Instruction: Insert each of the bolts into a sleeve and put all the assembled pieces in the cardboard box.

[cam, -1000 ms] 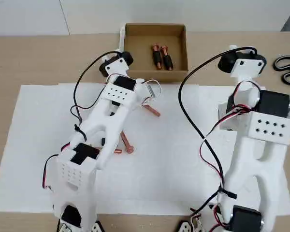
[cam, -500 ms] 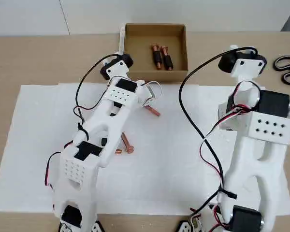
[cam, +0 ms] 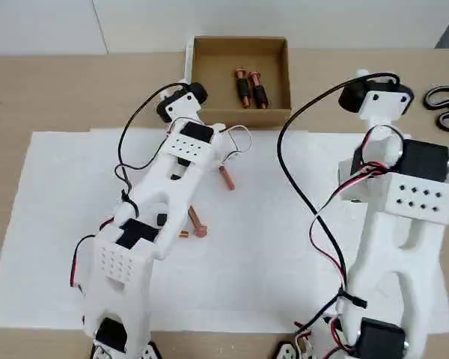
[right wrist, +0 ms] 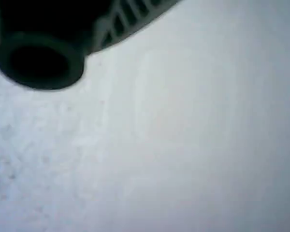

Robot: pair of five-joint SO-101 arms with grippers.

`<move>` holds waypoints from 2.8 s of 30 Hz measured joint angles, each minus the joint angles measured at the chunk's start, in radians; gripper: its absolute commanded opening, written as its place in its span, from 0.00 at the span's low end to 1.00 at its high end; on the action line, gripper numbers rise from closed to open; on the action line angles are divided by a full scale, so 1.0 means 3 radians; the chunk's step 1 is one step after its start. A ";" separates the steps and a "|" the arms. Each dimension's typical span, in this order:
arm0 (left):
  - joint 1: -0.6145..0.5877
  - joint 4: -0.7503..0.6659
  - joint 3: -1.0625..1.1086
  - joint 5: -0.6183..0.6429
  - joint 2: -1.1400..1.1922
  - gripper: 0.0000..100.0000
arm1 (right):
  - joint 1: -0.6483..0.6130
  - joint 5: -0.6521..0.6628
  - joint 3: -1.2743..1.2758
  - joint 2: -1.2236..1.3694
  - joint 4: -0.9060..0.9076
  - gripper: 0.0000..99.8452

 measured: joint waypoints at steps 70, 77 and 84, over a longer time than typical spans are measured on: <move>0.0153 0.0936 -0.0660 -0.1826 -0.2516 0.00 | -0.1360 -0.0455 0.4782 -0.4910 -0.3191 0.00; 0.0184 0.1074 -0.0665 -0.1800 -0.2946 0.00 | -0.1672 -0.0798 0.5161 -0.4910 -0.3790 0.00; 0.0194 0.1059 -0.0650 -0.1647 -0.2977 0.00 | -0.1857 -0.0926 0.5191 -0.4910 -0.3831 0.00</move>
